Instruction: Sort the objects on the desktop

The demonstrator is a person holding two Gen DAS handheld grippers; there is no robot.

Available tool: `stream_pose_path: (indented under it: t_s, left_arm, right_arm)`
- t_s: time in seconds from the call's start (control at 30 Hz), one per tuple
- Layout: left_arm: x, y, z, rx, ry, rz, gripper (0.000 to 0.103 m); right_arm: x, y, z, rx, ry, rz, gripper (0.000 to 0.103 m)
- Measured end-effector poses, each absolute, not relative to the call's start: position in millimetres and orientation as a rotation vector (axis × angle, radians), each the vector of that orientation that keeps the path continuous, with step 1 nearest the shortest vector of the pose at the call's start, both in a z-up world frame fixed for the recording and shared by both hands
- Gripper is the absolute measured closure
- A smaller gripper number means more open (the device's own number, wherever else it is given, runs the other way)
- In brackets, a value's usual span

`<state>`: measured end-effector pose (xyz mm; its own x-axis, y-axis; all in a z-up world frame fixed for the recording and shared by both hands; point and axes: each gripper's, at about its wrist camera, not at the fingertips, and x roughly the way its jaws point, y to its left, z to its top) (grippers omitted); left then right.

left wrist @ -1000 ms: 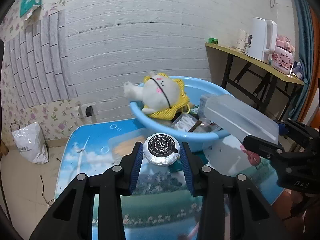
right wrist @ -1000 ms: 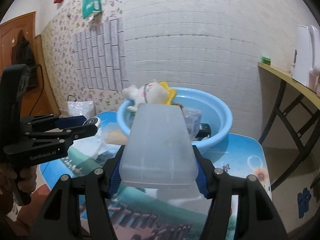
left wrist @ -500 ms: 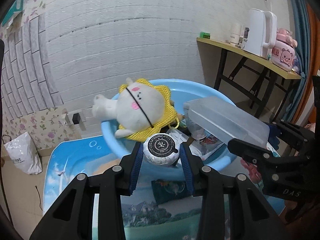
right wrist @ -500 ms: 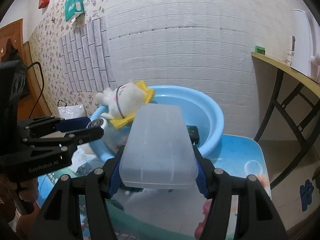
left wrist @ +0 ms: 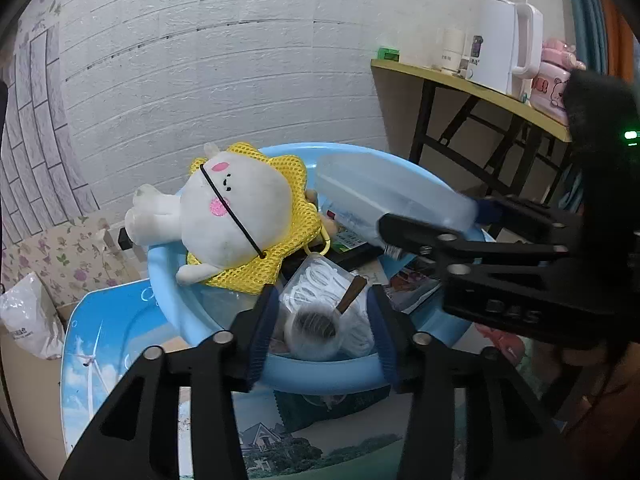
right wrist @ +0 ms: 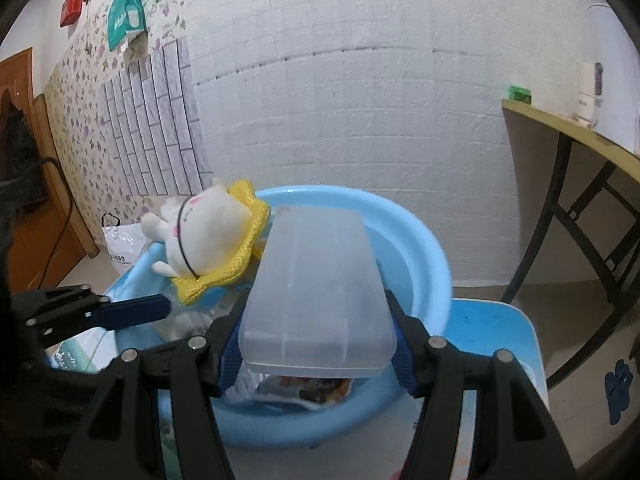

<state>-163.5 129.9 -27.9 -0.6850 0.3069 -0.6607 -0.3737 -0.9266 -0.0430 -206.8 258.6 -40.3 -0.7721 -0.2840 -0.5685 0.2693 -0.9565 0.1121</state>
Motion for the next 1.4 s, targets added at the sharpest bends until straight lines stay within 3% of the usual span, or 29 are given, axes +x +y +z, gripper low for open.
stream_pose_path:
  t_s: [0.27, 0.4, 0.5, 0.73, 0.87, 1.0, 1.4]
  left_arm:
    - [-154, 120, -22, -0.965, 0.135, 2.615, 0.05]
    - [-144, 115, -18, -0.946, 0.149, 2.642, 0.041]
    - [-136, 109, -17, -0.947, 0.172, 2.684, 0.03]
    - [-123, 90, -17, -0.988, 0.159, 2.736, 0.03]
    - [-115, 79, -17, -1.015, 0.136, 2.746, 0.029]
    - [-106, 71, -16, -1.021, 0.135, 2.765, 0.019]
    - [-86, 43, -34, -1.096, 0.122, 2.785, 0.017]
  right_arm:
    - [-202, 251, -42, 0.918, 0.03, -2.758, 0.041]
    - [-190, 246, -39, 0.924, 0.067, -2.769, 0.029]
    - [-182, 241, -38, 0.94, 0.094, -2.779, 0.026]
    - [-171, 232, -31, 0.996, 0.104, -2.794, 0.025]
    - [-165, 228, -29, 1.038, 0.094, -2.79, 0.015]
    - [-159, 231, -31, 1.09, 0.051, -2.783, 0.014]
    - [-130, 241, -38, 1.115, -0.009, -2.801, 0.014]
